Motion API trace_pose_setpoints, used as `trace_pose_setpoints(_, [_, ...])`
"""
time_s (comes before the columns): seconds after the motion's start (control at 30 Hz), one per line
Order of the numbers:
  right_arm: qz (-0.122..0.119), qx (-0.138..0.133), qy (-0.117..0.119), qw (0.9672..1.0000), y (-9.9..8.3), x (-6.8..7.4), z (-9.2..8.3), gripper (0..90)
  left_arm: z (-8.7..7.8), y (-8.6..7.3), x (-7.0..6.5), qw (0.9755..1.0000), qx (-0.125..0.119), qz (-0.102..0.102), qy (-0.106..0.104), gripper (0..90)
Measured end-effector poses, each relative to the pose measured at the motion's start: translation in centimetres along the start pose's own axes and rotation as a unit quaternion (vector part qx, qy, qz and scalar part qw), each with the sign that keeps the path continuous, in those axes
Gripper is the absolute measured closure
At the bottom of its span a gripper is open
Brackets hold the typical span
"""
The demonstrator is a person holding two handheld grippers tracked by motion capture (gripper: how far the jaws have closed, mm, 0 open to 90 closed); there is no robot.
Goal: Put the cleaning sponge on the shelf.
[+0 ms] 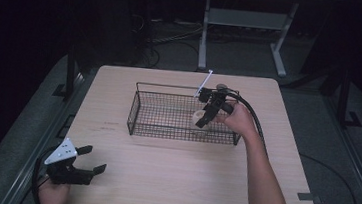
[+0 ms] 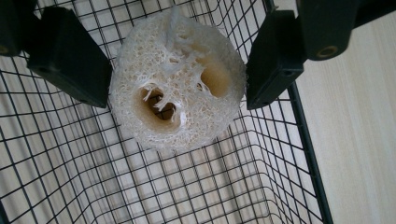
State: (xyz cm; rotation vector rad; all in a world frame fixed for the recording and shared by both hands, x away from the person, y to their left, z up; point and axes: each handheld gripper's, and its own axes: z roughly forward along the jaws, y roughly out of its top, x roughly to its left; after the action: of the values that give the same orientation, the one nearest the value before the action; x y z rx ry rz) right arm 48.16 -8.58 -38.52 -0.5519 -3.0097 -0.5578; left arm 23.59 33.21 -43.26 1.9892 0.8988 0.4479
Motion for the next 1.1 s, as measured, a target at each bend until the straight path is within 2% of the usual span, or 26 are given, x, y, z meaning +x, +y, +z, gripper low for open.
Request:
trace_pose_setpoints(0.47, [-0.003, -0.018, 0.008, 0.9998, 0.2, 0.3, -0.7, 19.7, 0.0, 0.0, 0.0, 1.0, 0.0, -0.002, 0.002, 13.7])
trace_pose_setpoints(0.8, [-0.001, -0.029, 0.003, 0.9996, -0.1, 0.3, -1.5, 19.0, 0.0, 0.0, 0.1, 1.0, 0.002, -0.002, 0.003, 13.7])
trace_pose_setpoints(1.1, [-0.006, -0.038, -0.001, 0.9993, 0.0, 0.8, -2.2, 18.6, 0.0, -0.1, 0.0, 1.0, 0.003, 0.001, 0.001, 13.7])
